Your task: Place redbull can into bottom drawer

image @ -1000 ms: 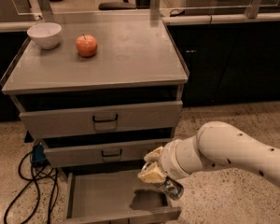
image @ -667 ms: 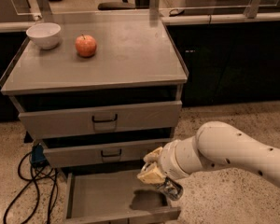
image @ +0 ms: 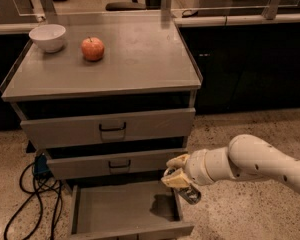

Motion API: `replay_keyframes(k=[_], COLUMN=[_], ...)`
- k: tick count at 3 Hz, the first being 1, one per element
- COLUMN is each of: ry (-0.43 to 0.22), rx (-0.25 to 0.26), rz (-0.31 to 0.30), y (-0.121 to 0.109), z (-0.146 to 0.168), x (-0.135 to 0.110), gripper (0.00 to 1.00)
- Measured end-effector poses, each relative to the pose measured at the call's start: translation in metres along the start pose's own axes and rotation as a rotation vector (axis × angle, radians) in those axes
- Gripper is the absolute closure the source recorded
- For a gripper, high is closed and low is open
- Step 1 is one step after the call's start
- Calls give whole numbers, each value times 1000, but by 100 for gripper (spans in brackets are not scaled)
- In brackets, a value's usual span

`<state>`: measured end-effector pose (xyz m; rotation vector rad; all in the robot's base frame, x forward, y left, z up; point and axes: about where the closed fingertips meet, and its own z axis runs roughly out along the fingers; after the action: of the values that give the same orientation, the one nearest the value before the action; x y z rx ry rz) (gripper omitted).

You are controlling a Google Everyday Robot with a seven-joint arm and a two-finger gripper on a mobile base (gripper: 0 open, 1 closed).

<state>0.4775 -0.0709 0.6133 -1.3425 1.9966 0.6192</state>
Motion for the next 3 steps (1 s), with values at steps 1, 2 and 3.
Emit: replay_keyframes(k=[1, 2, 3], ry=[-136, -170, -168], rx=[-10, -30, -34], rz=[-6, 30, 32], y=[-43, -50, -48], z=[25, 46, 48], x=[11, 29, 30], gripper=[100, 100, 100])
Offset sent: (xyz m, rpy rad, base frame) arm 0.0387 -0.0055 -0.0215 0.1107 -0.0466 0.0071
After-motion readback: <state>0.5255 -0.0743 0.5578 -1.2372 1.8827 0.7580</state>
